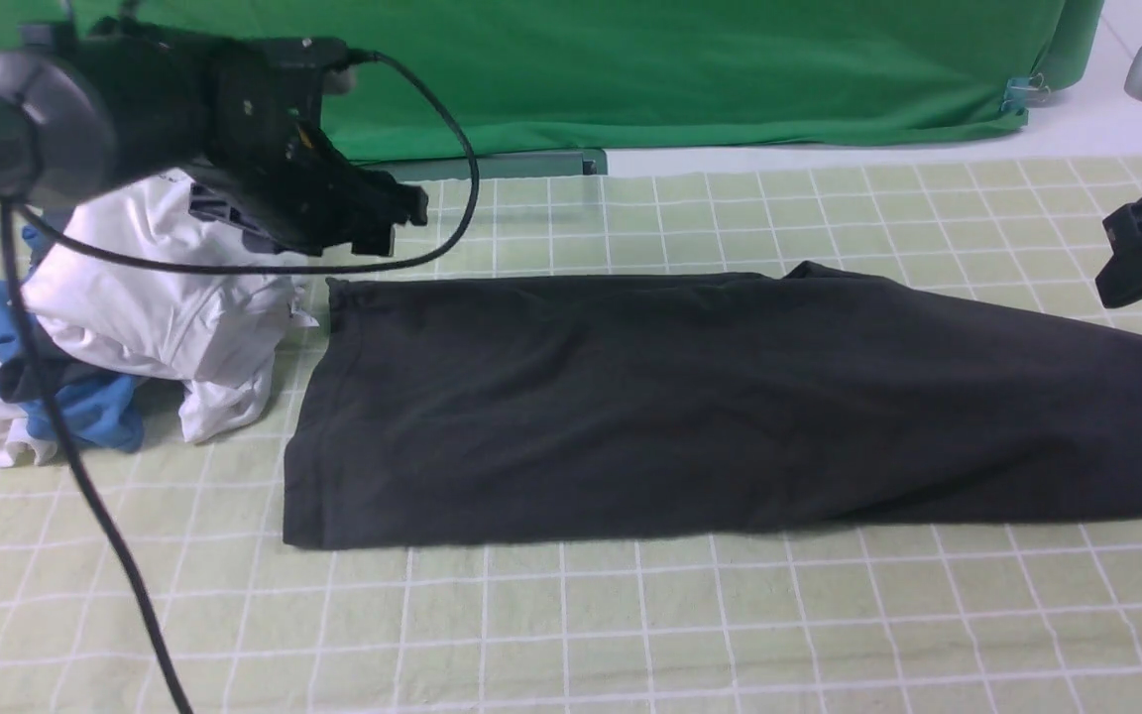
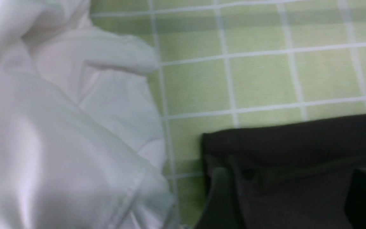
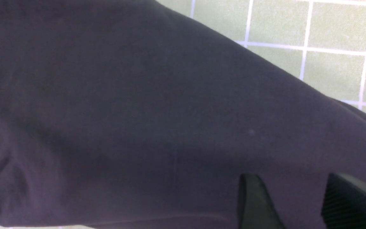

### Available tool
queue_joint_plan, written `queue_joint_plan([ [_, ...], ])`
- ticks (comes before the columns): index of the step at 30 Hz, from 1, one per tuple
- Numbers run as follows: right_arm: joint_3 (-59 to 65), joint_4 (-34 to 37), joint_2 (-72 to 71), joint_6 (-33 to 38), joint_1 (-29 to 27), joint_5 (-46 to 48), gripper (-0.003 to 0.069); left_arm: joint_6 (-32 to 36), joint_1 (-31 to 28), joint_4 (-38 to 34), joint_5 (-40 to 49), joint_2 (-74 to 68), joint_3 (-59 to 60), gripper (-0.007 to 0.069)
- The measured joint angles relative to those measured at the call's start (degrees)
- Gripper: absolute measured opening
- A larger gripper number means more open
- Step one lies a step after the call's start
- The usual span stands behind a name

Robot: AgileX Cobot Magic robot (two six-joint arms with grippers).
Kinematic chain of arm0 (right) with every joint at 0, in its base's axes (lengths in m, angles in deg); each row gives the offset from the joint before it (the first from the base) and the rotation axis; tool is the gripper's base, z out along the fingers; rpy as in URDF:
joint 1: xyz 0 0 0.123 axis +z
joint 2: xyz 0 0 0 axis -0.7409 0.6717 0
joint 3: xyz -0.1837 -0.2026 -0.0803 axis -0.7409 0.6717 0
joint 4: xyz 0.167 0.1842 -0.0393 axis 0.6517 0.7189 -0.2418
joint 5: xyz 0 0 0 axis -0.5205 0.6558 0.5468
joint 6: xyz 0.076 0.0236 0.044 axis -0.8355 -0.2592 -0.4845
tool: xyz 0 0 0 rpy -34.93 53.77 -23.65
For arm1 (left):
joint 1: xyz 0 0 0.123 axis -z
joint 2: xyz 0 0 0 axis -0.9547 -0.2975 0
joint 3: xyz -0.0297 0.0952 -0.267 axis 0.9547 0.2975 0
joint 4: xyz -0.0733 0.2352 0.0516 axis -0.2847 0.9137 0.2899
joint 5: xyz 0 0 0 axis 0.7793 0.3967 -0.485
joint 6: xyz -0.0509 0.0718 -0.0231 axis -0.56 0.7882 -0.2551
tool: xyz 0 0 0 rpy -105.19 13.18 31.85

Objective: Fold a long-sleeved shirt over a green coffee tablecloth.
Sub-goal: 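Pull the folded dark garment lengthwise by its ends to straighten it flat on the table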

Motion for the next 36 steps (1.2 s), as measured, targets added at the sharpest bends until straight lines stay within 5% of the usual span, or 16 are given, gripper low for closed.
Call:
queue_joint_plan([
  [5, 0.0, 0.0, 0.0, 0.1, 0.0, 0.0, 0.0302, -2.9, 0.0, 2.0, 0.0, -3.8, -0.5, 0.0606],
  [9, 0.0, 0.0, 0.0, 0.1, 0.0, -0.1, 0.0302, -3.0, 0.0, 1.4, -0.4, -5.8, -0.7, 0.0576],
  [13, 0.0, 0.0, 0.0, 0.1, 0.0, -0.1, 0.0302, -3.1, 0.0, -0.2, -1.2, -6.1, -0.7, 0.0363],
  [16, 0.0, 0.0, 0.0, 0.1, 0.0, 0.0, 0.0302, -2.8, 0.0, -0.2, -1.6, -6.1, -1.2, 0.0097],
  [18, 0.0, 0.0, 0.0, 0.1, 0.0, 0.0, 0.0302, -2.6, 0.0, -0.2, -1.5, -6.1, -2.0, 0.0039],
  [36, 0.0, 0.0, 0.0, 0.1, 0.1, 0.0, 0.0302, -3.1, -4.2, -3.4, -1.6, -4.4, -6.2, 0.0026],
])
